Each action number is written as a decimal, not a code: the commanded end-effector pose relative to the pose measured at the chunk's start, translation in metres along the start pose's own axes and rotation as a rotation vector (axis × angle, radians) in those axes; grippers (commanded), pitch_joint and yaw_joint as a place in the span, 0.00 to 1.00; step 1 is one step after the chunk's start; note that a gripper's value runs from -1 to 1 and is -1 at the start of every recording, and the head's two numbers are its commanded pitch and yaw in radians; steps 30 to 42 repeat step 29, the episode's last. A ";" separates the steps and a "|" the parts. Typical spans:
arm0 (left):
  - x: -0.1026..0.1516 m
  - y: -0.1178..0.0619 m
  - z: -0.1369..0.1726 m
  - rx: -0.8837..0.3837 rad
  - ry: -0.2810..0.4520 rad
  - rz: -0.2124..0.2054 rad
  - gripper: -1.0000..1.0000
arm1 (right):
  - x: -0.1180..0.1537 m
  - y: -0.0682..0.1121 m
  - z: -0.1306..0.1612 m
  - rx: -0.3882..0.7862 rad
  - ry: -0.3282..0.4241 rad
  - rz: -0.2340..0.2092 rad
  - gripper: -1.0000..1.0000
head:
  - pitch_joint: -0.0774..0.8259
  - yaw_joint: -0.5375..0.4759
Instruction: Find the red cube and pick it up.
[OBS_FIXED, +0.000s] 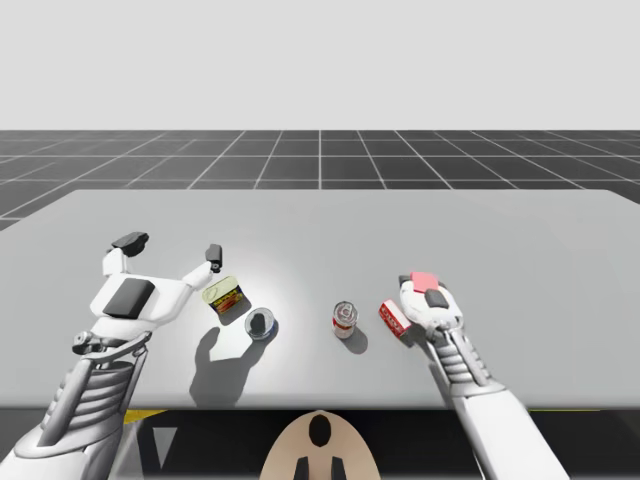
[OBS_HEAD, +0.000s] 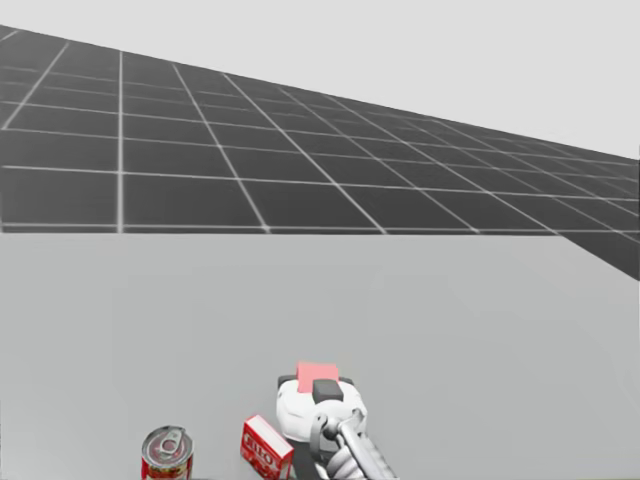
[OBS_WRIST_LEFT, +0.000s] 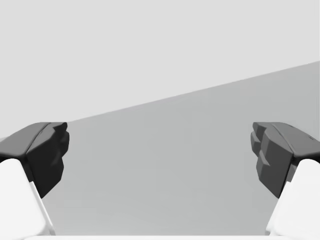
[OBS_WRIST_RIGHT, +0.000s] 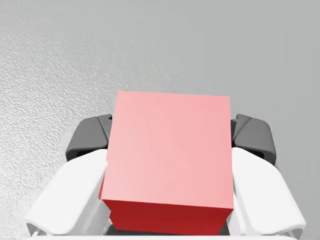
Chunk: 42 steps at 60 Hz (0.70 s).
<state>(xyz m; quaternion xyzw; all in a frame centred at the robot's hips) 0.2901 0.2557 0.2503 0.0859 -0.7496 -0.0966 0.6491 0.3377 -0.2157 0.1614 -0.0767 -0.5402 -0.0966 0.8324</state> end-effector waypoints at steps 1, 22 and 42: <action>0.000 0.001 0.000 0.005 -0.003 -0.002 0.00 | 0.000 0.015 0.017 0.063 0.085 -0.049 1.00 | 0.40 0.13; -0.001 0.001 -0.001 0.011 -0.006 -0.005 0.00 | 0.109 0.013 0.102 0.145 -0.261 -0.051 1.00 | 0.39 0.12; -0.001 0.001 -0.001 0.011 -0.007 -0.005 0.00 | 0.141 0.013 0.136 0.163 -0.401 -0.024 1.00 | 0.39 0.11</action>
